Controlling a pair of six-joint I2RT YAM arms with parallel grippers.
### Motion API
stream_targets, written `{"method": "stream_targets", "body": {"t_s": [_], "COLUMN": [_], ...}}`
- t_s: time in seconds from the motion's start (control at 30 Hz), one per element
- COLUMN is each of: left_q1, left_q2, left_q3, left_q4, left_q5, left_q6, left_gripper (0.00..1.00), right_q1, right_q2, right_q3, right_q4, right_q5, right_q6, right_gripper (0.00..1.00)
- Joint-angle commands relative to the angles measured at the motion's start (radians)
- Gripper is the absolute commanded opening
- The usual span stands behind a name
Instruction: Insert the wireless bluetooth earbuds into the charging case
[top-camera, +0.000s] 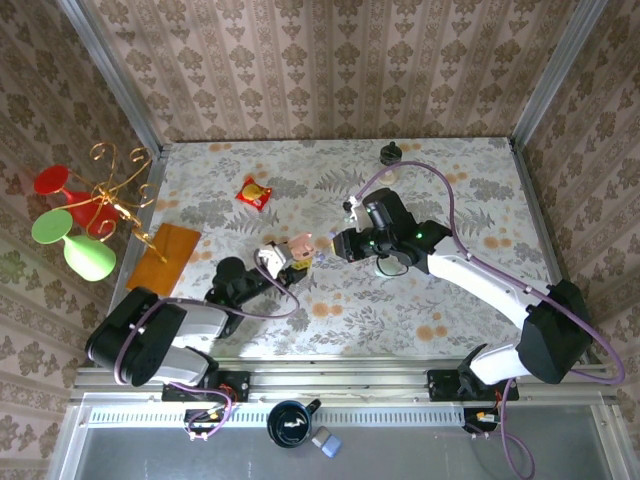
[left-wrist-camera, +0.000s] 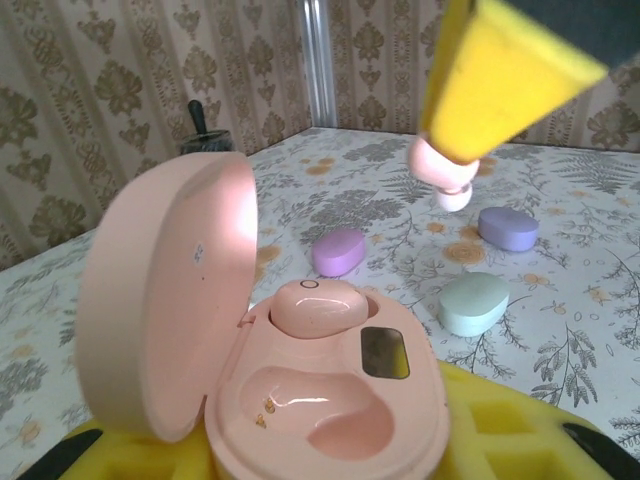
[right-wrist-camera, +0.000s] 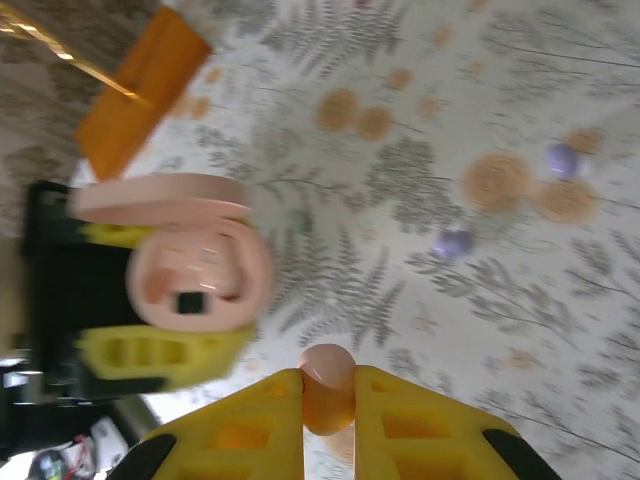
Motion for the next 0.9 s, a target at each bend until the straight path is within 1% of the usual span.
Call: {"method": "stream_targets", "body": {"t_s": [0.0,0.1,0.33,0.7,0.87], "left_q1": [-0.030,-0.054,-0.095,-0.101,-0.100], "left_q2": [0.029,0.052,0.075,0.057,0.062], "left_q3": [0.037,0.062,0.095,0.092,0.098], "left_q4": [0.049,0.050,0.050,0.051,0.050], "left_q5": [-0.011,-0.024,-0.042,-0.066,-0.095], "left_q6": [0.052,0.047,0.054,0.044,0.026], "left_gripper": [0.32,0.32,0.32,0.32,0.32], "right_q1": [0.015,0.029,0.053,0.058,0.058], "right_q2": [-0.013,-0.014,0.048,0.101,0.114], "right_q3": [0.001,0.020,0.058,0.071,0.066], "right_q4": [0.099,0.111,0.128,0.114,0.122], "right_q5": [-0.132,-0.136,-0.145,-0.127,-0.148], "right_q6": [0.036,0.037,0.045,0.042,0.056], "right_gripper": [0.18,0.17,0.17,0.17,0.17]}}
